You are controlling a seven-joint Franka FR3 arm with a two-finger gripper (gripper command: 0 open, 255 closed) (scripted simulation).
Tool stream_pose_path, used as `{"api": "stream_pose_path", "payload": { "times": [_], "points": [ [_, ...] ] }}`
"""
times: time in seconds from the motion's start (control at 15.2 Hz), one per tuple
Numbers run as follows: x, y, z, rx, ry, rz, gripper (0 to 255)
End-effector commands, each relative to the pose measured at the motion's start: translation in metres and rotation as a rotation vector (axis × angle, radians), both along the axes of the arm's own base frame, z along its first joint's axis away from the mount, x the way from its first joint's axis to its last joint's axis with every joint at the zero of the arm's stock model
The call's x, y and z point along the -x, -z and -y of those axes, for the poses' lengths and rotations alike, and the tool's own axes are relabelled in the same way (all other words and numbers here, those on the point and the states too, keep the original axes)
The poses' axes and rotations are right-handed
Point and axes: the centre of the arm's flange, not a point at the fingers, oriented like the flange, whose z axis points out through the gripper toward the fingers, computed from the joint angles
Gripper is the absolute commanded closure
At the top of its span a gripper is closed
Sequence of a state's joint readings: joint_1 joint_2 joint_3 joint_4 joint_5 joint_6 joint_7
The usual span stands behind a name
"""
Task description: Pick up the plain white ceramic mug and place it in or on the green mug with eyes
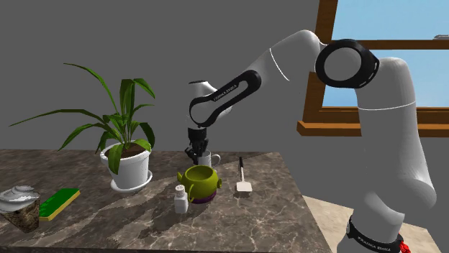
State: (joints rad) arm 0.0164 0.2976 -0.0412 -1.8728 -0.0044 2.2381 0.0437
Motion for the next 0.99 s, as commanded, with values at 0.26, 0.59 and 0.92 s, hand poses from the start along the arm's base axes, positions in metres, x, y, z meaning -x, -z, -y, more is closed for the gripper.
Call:
{"api": "stream_pose_path", "payload": {
  "times": [0.26, 0.59, 0.92],
  "points": [
    [0.0, 0.0, 0.0, 0.0, 0.0, 0.0, 255],
    [0.0, -0.016, 0.0, 0.0, 0.0, 0.0, 255],
    [0.0, -0.042, 0.0, 0.0, 0.0, 0.0, 255]
  ]
}}
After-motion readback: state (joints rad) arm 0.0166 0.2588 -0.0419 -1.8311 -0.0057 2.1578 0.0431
